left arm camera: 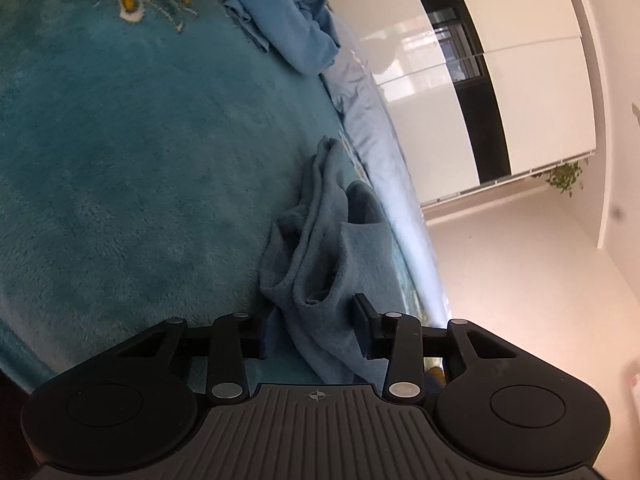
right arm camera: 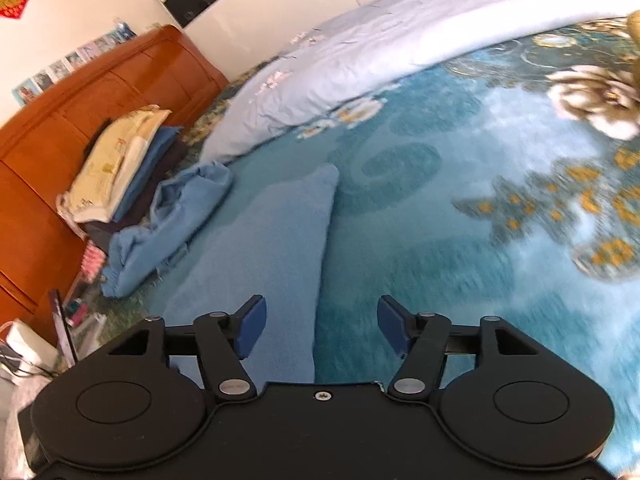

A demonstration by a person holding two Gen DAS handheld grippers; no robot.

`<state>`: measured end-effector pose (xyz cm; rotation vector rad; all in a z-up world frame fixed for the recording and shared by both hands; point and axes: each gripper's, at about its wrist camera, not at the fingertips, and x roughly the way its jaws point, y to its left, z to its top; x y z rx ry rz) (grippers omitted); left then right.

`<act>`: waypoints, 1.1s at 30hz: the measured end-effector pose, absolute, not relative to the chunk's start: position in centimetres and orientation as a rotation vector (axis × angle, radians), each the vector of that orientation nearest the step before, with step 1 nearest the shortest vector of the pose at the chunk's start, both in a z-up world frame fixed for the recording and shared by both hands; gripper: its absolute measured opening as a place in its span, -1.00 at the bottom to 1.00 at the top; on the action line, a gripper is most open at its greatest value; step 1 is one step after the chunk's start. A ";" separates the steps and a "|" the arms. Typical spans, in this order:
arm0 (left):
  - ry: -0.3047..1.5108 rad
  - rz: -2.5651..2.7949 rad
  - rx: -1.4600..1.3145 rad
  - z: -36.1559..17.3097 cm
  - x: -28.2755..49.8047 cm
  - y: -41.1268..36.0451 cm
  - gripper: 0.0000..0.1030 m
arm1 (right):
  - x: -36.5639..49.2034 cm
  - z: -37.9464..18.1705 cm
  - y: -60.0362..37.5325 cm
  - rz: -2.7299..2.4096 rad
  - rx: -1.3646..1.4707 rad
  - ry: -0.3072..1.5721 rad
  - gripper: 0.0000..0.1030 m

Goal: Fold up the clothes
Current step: 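Lower both tools onto the folded shirt's end and close them on it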

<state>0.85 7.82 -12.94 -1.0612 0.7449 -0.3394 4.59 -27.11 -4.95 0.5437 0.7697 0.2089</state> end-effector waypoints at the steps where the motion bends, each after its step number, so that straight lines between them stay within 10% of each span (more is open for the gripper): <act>1: 0.744 -0.338 -1.053 -12.9 0.8 7.8 -0.35 | 5.4 -5.1 -27.3 0.216 0.562 0.765 0.20; 33: 0.745 -0.385 -1.081 -13.3 0.2 8.0 -0.56 | 21.0 -9.6 -25.0 0.501 0.714 0.934 0.47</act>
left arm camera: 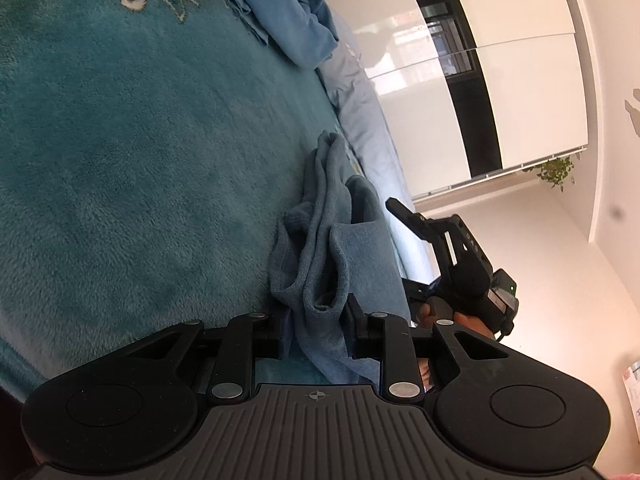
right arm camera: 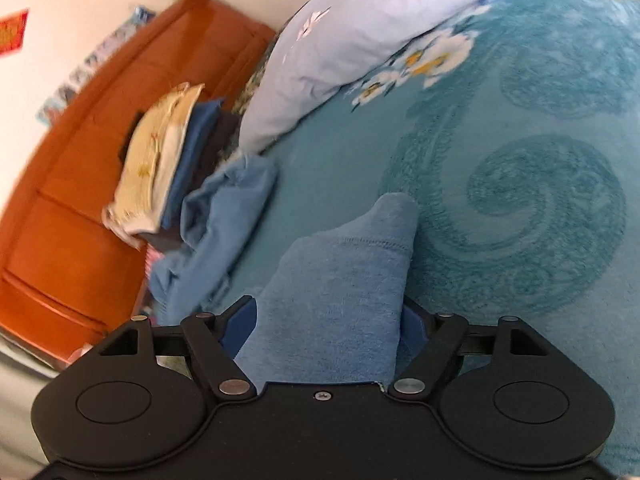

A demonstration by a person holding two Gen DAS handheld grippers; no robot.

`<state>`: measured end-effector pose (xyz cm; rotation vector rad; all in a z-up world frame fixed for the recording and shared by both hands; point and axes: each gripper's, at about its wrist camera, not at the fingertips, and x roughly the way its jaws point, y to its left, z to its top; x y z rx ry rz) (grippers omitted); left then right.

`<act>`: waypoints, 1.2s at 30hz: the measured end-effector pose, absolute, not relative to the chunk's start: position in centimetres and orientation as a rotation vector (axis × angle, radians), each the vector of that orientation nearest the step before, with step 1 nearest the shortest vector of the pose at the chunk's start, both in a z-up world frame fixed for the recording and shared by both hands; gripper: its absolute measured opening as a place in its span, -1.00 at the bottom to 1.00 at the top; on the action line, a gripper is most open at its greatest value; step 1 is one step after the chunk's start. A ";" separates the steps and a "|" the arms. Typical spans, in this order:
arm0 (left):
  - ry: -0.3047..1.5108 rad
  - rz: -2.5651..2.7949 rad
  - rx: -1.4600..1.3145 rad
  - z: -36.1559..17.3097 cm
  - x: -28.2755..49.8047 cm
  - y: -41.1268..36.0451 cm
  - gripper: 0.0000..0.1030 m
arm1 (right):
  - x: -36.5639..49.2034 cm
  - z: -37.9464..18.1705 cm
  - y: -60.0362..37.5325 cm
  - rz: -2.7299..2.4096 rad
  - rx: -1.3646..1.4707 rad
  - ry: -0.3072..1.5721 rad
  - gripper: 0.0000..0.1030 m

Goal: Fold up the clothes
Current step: 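Lower both tools onto the folded shirt's end and close them on it, then lift the folded shirt with both tools and carry it onto the yellow knit stack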

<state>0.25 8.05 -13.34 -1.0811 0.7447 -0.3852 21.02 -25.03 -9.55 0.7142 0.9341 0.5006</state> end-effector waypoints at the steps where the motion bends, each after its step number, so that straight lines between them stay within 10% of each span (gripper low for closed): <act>1: 0.745 -0.386 -1.081 -13.3 0.4 7.9 -0.57 | 21.0 -9.5 -24.9 0.495 0.717 0.934 0.45; 16: 0.755 -0.380 -1.064 -12.7 0.0 7.9 -0.60 | 20.3 -9.5 -24.7 0.390 0.788 0.947 -0.57; 36: 0.705 -0.502 -0.787 -4.7 -1.0 7.4 -0.68 | 11.1 -0.1 -28.7 0.439 0.827 0.628 -0.63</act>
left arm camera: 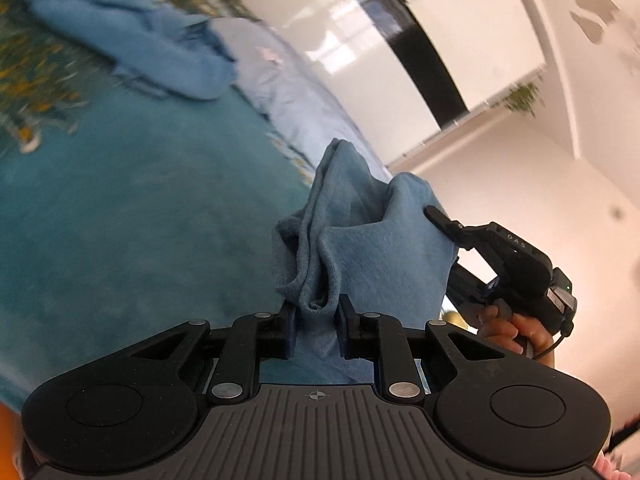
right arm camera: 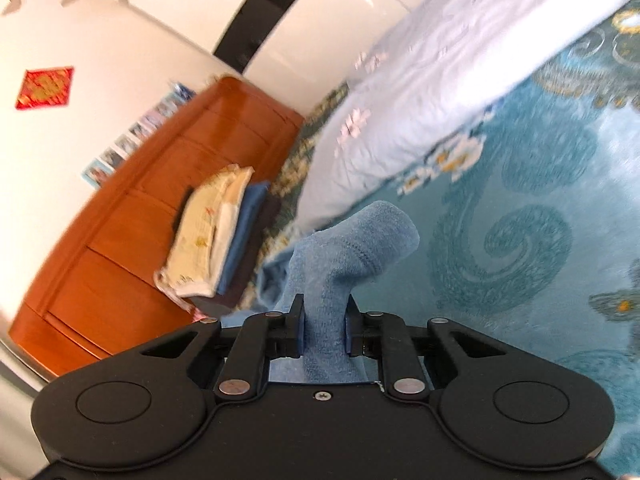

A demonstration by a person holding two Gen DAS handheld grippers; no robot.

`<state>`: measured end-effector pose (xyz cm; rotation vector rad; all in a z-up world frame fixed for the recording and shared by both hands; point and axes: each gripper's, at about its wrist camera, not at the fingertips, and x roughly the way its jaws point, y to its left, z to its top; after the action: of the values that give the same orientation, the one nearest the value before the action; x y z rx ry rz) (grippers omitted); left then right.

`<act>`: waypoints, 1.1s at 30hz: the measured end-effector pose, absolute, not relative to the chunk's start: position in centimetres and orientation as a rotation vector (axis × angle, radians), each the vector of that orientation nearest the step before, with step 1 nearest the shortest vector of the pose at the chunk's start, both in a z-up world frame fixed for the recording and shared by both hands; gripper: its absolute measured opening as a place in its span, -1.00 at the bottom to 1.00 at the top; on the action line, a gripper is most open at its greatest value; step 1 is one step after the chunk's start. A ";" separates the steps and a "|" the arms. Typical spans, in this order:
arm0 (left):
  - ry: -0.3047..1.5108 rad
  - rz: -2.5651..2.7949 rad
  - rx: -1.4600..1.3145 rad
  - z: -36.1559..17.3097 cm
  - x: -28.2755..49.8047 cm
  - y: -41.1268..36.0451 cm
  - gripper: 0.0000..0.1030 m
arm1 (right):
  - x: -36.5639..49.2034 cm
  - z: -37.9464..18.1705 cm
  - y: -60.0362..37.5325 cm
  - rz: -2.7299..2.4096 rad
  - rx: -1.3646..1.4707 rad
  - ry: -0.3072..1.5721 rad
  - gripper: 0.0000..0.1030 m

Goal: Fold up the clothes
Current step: 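Lift the folded shirt with both tools and carry it onto the yellow knit stack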

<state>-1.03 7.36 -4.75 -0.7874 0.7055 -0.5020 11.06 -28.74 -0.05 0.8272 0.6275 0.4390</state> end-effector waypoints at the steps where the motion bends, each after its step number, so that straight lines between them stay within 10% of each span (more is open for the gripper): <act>1: 0.704 -0.516 -0.773 -4.2 -1.1 7.0 -0.68 | 10.4 0.4 -29.2 0.437 0.834 0.610 -0.63; 33: 0.799 -0.864 -0.459 1.5 1.9 -13.8 -0.68 | -7.4 3.7 -49.2 0.093 0.834 0.297 -0.62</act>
<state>1.89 -13.80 1.49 -0.4590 0.7993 -0.8640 -7.45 -49.22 3.74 0.8342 0.2965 0.0931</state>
